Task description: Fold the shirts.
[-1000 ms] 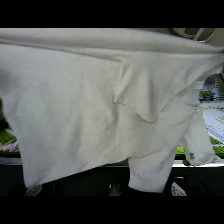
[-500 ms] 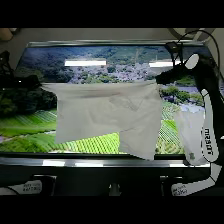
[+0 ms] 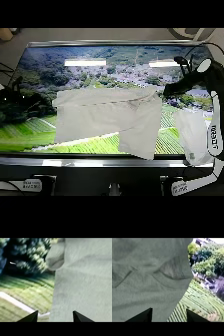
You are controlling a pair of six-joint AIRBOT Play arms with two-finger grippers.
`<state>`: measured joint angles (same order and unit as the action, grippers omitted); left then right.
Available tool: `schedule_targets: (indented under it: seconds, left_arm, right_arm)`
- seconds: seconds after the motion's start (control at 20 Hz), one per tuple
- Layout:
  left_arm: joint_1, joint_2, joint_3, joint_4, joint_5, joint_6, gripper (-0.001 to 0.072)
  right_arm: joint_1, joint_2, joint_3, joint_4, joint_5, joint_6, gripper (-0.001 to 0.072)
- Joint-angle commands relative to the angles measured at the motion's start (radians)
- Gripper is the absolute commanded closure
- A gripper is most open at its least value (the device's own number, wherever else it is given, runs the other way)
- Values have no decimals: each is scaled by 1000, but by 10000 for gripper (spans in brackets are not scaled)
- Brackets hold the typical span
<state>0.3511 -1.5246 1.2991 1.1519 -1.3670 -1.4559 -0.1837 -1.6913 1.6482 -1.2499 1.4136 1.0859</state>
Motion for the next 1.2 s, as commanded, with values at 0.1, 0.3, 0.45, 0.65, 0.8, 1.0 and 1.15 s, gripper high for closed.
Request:
schedule_targets:
  seconds: [0.1,0.3,0.45,0.65,0.8,1.0,1.15]
  left_arm:
    - [37,214,-517,0,32,127,268]
    - [33,256,-655,-11,117,152,265]
    - [31,252,-659,-62,161,161,265]
    - [11,252,-659,-106,204,147,430]
    - [6,253,-657,-114,227,131,681]
    - [6,260,-647,-114,226,132,680]
    - [6,262,-632,-114,212,133,680]
  right_arm:
    - [-66,106,-340,39,180,-119,282]
    - [-56,143,-444,42,122,-145,281]
    - [-56,143,-445,42,96,-157,279]
    - [-56,143,-468,44,39,-167,265]
    - [-56,143,-507,71,-37,-167,217]
    - [-56,121,-560,166,-145,-163,219]
    - [-56,70,-561,166,-169,-132,219]
